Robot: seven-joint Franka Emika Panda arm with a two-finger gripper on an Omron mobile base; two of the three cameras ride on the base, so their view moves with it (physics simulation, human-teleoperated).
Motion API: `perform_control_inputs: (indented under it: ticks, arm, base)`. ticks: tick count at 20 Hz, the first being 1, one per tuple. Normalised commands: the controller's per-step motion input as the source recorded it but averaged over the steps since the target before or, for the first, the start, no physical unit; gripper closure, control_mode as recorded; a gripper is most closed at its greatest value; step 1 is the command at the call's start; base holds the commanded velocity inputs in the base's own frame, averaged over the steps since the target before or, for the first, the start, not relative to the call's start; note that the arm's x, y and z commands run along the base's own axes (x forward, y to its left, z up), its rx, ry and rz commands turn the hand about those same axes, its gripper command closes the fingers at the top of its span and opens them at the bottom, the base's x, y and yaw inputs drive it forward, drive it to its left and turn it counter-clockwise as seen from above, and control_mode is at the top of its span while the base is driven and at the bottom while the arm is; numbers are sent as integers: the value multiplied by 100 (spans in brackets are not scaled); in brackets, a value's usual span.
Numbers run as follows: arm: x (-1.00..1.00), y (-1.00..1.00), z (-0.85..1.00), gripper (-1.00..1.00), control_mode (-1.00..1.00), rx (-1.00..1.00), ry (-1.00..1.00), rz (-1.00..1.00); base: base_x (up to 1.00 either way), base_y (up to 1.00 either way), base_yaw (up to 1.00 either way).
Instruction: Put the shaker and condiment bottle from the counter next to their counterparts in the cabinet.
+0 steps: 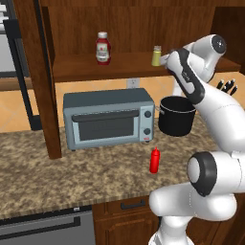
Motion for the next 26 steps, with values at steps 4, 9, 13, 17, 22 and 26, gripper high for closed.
perform_control_inputs:
  ticks: [4, 9, 13, 17, 22, 26]
  arm:
    - [15, 0, 0, 100, -100, 0, 0, 0]
    - [25, 0, 0, 100, -100, 0, 0, 0]
    - [22, 0, -12, 100, -100, 0, 0, 0]
    - [25, 0, -20, 100, -100, 0, 0, 0]
    - [30, 0, -20, 100, -100, 0, 0, 0]
    - [24, 0, -26, 100, -100, 0, 0, 0]
  base:
    - [0, 0, 0]
    - [0, 0, 0]
    - [0, 0, 0]
    - [0, 0, 0]
    - [0, 0, 0]
    - [0, 0, 0]
